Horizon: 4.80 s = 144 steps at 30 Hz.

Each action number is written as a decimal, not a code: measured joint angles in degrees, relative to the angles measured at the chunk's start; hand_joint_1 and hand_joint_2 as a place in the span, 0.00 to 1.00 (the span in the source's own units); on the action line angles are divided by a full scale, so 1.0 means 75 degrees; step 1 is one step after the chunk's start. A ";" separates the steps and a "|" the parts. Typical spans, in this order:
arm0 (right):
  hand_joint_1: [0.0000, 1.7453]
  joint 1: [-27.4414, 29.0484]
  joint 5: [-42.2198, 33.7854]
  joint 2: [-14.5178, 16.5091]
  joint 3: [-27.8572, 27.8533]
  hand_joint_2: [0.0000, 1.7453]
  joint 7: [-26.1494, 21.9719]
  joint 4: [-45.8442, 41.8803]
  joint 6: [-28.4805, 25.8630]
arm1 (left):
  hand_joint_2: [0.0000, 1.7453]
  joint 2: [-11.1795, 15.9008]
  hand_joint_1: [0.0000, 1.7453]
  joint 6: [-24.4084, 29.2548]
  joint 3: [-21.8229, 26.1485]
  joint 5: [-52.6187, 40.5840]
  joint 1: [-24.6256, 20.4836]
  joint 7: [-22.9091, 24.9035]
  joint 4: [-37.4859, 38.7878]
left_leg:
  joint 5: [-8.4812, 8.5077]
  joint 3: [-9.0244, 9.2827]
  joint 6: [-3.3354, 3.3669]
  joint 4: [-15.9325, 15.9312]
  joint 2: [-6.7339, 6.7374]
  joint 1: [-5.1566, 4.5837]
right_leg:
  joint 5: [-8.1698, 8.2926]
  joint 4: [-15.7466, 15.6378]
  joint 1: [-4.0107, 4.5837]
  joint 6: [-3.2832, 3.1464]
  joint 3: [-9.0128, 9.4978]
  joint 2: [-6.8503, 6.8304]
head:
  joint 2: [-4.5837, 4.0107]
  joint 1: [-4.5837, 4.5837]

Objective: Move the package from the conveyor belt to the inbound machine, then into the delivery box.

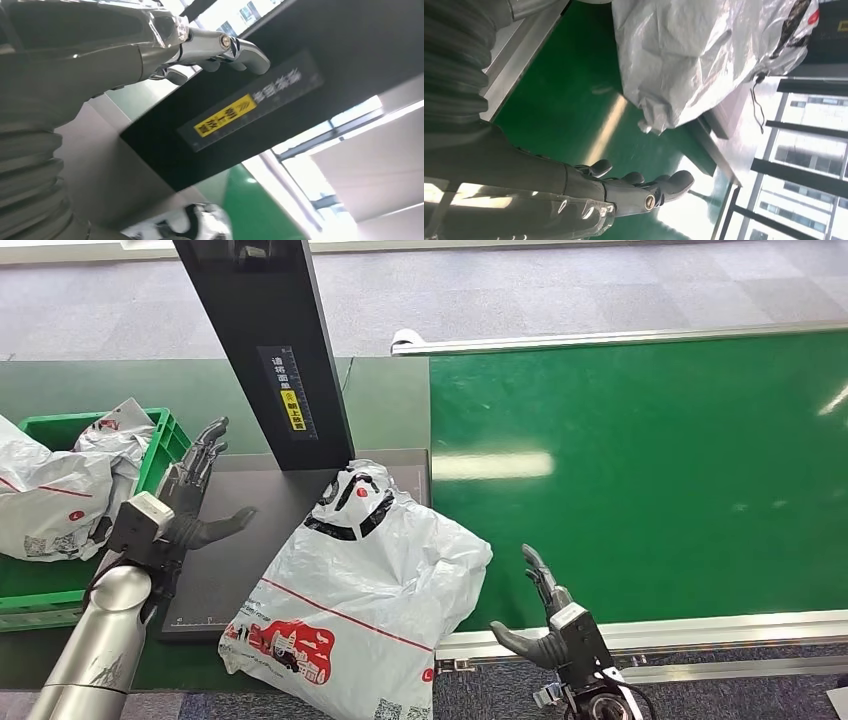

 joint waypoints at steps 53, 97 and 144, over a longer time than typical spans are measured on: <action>0.00 -0.0013 -0.0176 0.0119 -0.0097 1.00 0.0004 -0.0697 0.0047 | 1.00 -0.0787 1.00 0.0712 -0.3264 -0.0375 -0.1138 0.0096 0.3048 | 0.0002 0.0026 0.0004 0.0000 -0.0004 -0.0001 | 0.0001 0.0001 -0.0001 0.0001 0.0033 -0.0006 | 0.0000 -0.0001; 0.00 0.0369 -0.0623 0.0229 -0.0344 1.00 -0.0198 -0.0782 -0.0200 | 1.00 0.1965 1.00 0.4022 0.0514 0.0434 -0.2961 0.0367 0.1436 | 0.0001 0.0017 -0.0008 -0.0003 0.0050 0.0009 | 0.0001 0.0007 0.0009 -0.0005 0.0016 0.0043 | 0.0000 0.0001; 0.00 0.0682 -0.0718 0.0181 -0.0465 1.00 -0.0385 -0.0877 -0.0254 | 1.00 0.3321 0.00 0.3486 0.2986 -0.1459 -0.0950 -0.0297 0.3941 | -0.0019 0.0029 -0.0039 -0.0006 0.0073 0.0031 | -0.0015 0.0007 0.0029 -0.0039 0.0008 0.0064 | 0.0000 0.0004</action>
